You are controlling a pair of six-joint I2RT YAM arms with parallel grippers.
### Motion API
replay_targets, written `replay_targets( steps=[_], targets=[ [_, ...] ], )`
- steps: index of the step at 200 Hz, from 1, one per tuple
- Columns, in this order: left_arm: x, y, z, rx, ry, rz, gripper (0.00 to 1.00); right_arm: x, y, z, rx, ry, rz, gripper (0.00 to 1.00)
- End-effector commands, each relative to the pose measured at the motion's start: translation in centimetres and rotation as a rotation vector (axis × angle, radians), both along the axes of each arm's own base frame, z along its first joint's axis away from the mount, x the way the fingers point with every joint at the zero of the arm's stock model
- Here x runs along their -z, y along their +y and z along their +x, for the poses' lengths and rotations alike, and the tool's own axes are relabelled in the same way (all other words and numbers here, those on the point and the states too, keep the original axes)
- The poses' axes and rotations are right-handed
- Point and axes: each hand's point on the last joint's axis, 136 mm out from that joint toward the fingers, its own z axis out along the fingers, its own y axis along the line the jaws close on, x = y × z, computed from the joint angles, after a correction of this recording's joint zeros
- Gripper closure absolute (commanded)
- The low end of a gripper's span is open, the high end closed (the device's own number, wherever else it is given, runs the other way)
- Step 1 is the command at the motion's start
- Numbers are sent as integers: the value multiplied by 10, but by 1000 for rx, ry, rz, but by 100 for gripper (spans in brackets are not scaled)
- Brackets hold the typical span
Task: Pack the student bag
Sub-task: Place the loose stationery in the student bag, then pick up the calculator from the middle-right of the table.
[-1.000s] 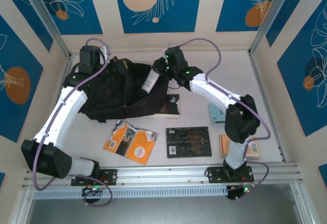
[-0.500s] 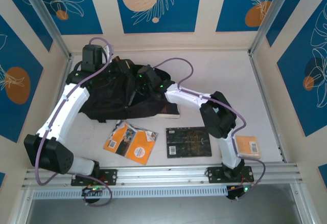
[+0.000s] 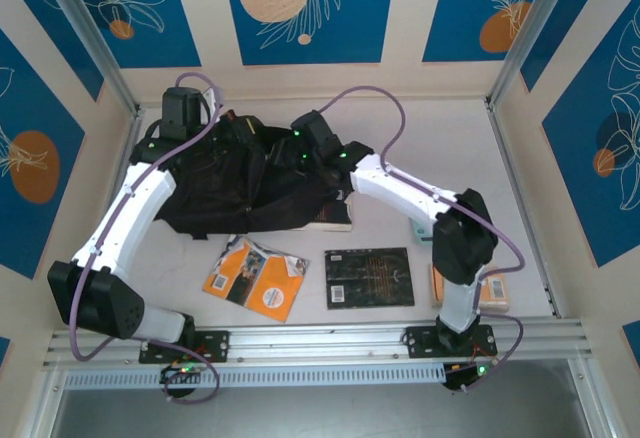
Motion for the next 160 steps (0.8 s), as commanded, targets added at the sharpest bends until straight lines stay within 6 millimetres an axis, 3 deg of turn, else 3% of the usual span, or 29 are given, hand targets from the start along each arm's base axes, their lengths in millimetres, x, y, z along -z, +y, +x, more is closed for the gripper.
replay_targets(
  steps=[1,28,45,66,92,121,160],
  targets=[
    [-18,-7,-4,35,-75,-37,100,-21,-51,-15,-61,-108,-266,46],
    [-1,-9,-9,38,-49,-24,100,-16,-120,-37,20,-4,-374,48],
    [9,-13,-10,49,-30,-19,100,-9,-163,-55,109,89,-297,49],
    [17,-17,-12,59,-20,-18,100,3,-228,-81,354,186,-172,50],
    [26,-19,-15,68,-3,-29,100,39,-294,-124,660,352,14,49],
    [22,-22,-18,79,-9,-44,100,69,-334,-152,877,406,197,46],
    [18,-20,-21,77,-21,-31,100,107,-352,-166,1006,472,356,45]
  ],
)
